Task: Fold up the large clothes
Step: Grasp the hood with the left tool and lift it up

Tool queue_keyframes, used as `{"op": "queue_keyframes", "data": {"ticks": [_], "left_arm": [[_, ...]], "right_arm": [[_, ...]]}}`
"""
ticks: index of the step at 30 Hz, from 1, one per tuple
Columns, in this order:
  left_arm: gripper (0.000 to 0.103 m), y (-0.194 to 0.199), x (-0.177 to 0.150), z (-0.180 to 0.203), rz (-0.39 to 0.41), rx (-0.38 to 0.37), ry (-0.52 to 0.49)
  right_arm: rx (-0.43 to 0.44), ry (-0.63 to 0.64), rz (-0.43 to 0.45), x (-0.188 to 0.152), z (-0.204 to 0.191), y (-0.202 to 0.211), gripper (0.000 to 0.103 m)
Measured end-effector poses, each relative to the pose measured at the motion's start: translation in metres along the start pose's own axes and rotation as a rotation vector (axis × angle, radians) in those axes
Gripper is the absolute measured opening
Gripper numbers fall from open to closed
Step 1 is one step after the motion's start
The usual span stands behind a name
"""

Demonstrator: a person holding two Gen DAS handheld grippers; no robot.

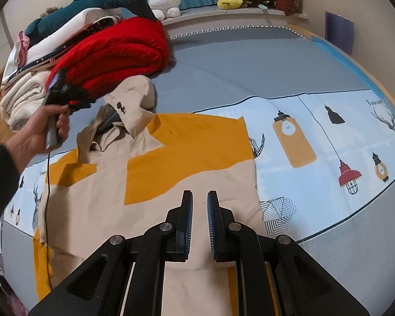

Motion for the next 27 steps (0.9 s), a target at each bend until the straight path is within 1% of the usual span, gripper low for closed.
{"op": "queue_keyframes", "data": {"ticks": [2,4,8,10,11,12,16,17,19,21,22,24,25,27], "left_arm": [[0.021,-0.019,0.007,-0.004,-0.033,-0.003,0.041],[0.021,-0.036,0.011,-0.009,-0.068,0.010,0.078],[0.020,-0.060,0.013,-0.009,-0.105,-0.006,0.094],[0.012,-0.062,0.014,-0.005,-0.111,-0.009,0.077],[0.005,-0.060,0.015,-0.001,-0.113,-0.016,0.066],[0.004,-0.055,0.016,0.002,-0.105,-0.022,0.054],[0.001,0.000,0.012,0.033,-0.004,-0.051,-0.061],[0.000,0.022,0.006,0.045,0.035,-0.065,-0.113],[0.000,0.058,-0.009,0.066,0.080,-0.085,-0.202],[0.000,0.109,-0.040,0.092,0.142,-0.113,-0.323],[0.000,0.125,-0.053,0.100,0.161,-0.123,-0.357],[0.000,0.169,-0.094,0.116,0.213,-0.142,-0.460],[0.000,0.197,-0.128,0.125,0.245,-0.147,-0.529],[0.000,0.230,-0.174,0.129,0.280,-0.136,-0.623]], "right_arm": [[-0.003,0.000,-0.005,0.000,0.001,-0.002,0.013],[-0.008,-0.005,-0.011,-0.001,0.005,-0.005,0.013],[-0.014,-0.020,-0.026,-0.002,0.009,-0.010,0.013],[-0.012,-0.024,-0.030,-0.002,0.008,-0.012,0.013],[-0.012,-0.023,-0.029,-0.002,0.008,-0.011,0.013],[-0.012,-0.021,-0.028,-0.002,0.007,-0.011,0.013],[-0.005,-0.025,-0.021,0.000,0.006,-0.007,0.013],[-0.004,-0.028,-0.016,0.001,0.007,-0.005,0.013],[0.002,-0.038,-0.002,0.003,0.007,0.000,0.013],[0.010,-0.047,0.010,0.005,0.007,0.007,0.013],[0.017,-0.053,0.020,0.007,0.006,0.012,0.013],[0.034,-0.064,0.044,0.010,0.006,0.023,0.013],[0.040,-0.069,0.057,0.011,0.006,0.028,0.013],[0.055,-0.078,0.085,0.013,0.005,0.039,0.013]]}}
Point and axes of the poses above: each gripper's, at about its wrist camera, not at the fingertips, and y roughly against the way its jaws point, z to its right, x to its top, the point moved 2 cm from there along -y, roughly the way its jaws point, and after that the axes turned 6 degrees about -x, right-handed, at the moved point
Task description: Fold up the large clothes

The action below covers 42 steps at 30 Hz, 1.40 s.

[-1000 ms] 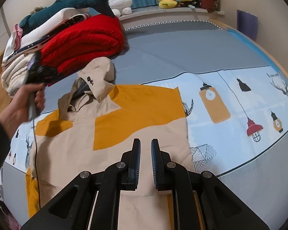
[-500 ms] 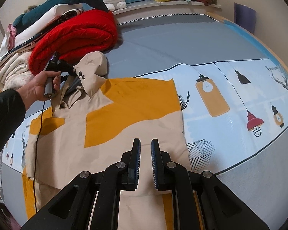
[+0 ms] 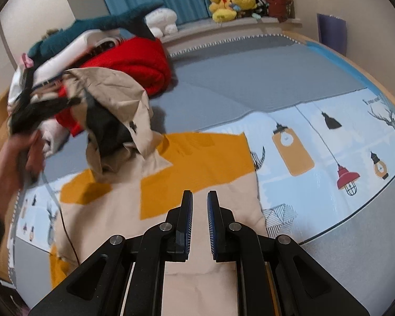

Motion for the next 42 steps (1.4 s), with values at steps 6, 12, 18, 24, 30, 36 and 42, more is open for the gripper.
{"op": "queue_keyframes", "data": {"ticks": [6,12,18,24,30,36,42], "left_arm": [[0.006,0.087,-0.143,0.049,-0.069,0.060,-0.038],[0.007,0.129,-0.247,0.024,-0.172,0.136,0.324],[0.018,0.115,-0.247,0.002,-0.168,0.113,0.498],[0.038,0.080,-0.245,-0.020,-0.211,0.042,0.639],[0.038,0.065,-0.240,-0.014,-0.273,0.068,0.638],[0.038,0.058,-0.232,-0.004,-0.265,0.082,0.583],[0.038,0.046,-0.233,0.009,-0.303,0.083,0.531]], "right_arm": [[0.071,-0.023,0.055,-0.002,-0.007,0.026,0.013],[0.150,-0.048,0.096,-0.015,-0.018,0.041,0.029],[0.204,-0.055,0.000,-0.036,-0.038,0.016,0.034],[0.225,-0.045,-0.163,-0.057,-0.062,-0.038,0.038],[0.219,-0.072,-0.269,-0.067,-0.067,-0.083,0.049],[0.214,-0.131,-0.344,-0.081,-0.062,-0.115,0.051],[0.261,-0.189,-0.347,-0.084,-0.060,-0.124,0.024]]}}
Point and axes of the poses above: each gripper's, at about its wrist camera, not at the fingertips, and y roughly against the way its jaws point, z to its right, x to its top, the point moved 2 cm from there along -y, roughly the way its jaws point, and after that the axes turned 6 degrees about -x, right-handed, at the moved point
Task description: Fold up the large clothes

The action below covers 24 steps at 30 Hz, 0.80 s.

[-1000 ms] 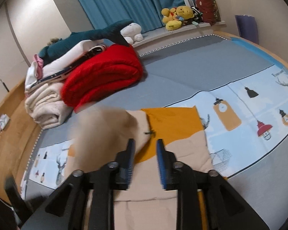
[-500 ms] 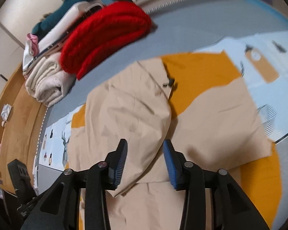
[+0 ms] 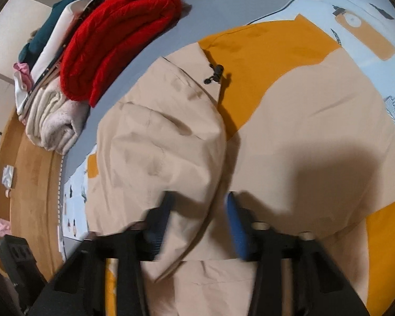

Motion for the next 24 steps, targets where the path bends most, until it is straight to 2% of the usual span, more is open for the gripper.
{"op": "queue_keyframes", "data": {"ticks": [1,4,7,11,14,16,18,20,21,22,23,24], "left_arm": [[0.038,-0.001,-0.001,0.001,-0.003,0.007,-0.011],[0.038,-0.007,-0.004,0.003,-0.015,0.016,-0.031],[0.038,-0.018,-0.010,0.004,-0.050,0.025,-0.038],[0.038,-0.040,-0.024,0.000,-0.141,0.074,-0.038],[0.038,-0.046,-0.029,-0.005,-0.184,0.101,-0.017],[0.038,-0.041,-0.027,-0.003,-0.178,0.101,-0.025],[0.038,-0.037,-0.025,-0.001,-0.169,0.100,-0.031],[0.039,-0.030,-0.023,-0.001,-0.159,0.094,-0.025],[0.039,-0.028,-0.022,-0.001,-0.152,0.091,-0.022],[0.039,-0.023,-0.020,-0.001,-0.138,0.087,-0.020],[0.039,-0.020,-0.019,-0.001,-0.126,0.091,-0.020],[0.039,-0.018,-0.018,-0.003,-0.117,0.099,-0.017]], "right_arm": [[0.003,0.007,0.006,0.000,-0.001,0.001,0.011],[0.015,0.009,0.031,0.001,-0.004,0.007,0.002],[0.002,-0.017,0.052,0.002,-0.001,0.012,0.001],[-0.158,-0.055,-0.022,-0.002,0.019,-0.005,0.001],[-0.201,-0.105,-0.054,-0.005,0.032,-0.012,0.001],[-0.245,-0.084,-0.005,-0.001,0.028,-0.003,0.003],[-0.283,-0.041,0.101,0.004,0.017,0.014,0.004],[-0.250,0.026,0.225,0.009,-0.004,0.033,0.007],[-0.229,0.065,0.256,0.010,-0.015,0.038,0.010],[-0.200,0.126,0.283,0.009,-0.030,0.041,0.022],[-0.174,0.176,0.289,0.008,-0.042,0.040,0.040],[-0.149,0.208,0.285,0.006,-0.051,0.037,0.046]]}}
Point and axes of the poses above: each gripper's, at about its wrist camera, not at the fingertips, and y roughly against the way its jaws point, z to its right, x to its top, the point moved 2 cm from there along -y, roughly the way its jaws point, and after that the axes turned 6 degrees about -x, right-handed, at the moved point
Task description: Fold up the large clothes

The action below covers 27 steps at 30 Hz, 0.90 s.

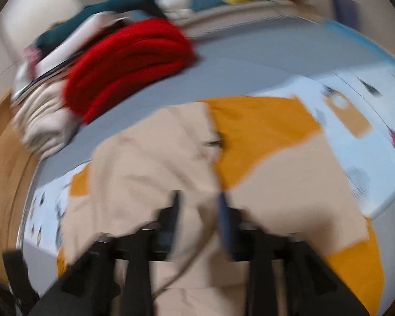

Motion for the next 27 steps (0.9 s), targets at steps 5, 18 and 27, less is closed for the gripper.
{"op": "queue_keyframes", "data": {"ticks": [5,18,27], "left_arm": [[0.039,0.007,0.003,-0.018,0.009,0.017,0.052],[0.039,0.023,0.014,-0.018,0.054,0.009,0.060],[0.039,0.033,0.014,-0.034,0.071,0.024,0.078]], "right_arm": [[0.062,0.126,-0.095,-0.020,-0.030,-0.027,0.049],[-0.094,0.161,-0.136,-0.033,-0.031,-0.039,0.049],[0.019,0.314,-0.286,-0.068,-0.069,-0.062,0.049]]}}
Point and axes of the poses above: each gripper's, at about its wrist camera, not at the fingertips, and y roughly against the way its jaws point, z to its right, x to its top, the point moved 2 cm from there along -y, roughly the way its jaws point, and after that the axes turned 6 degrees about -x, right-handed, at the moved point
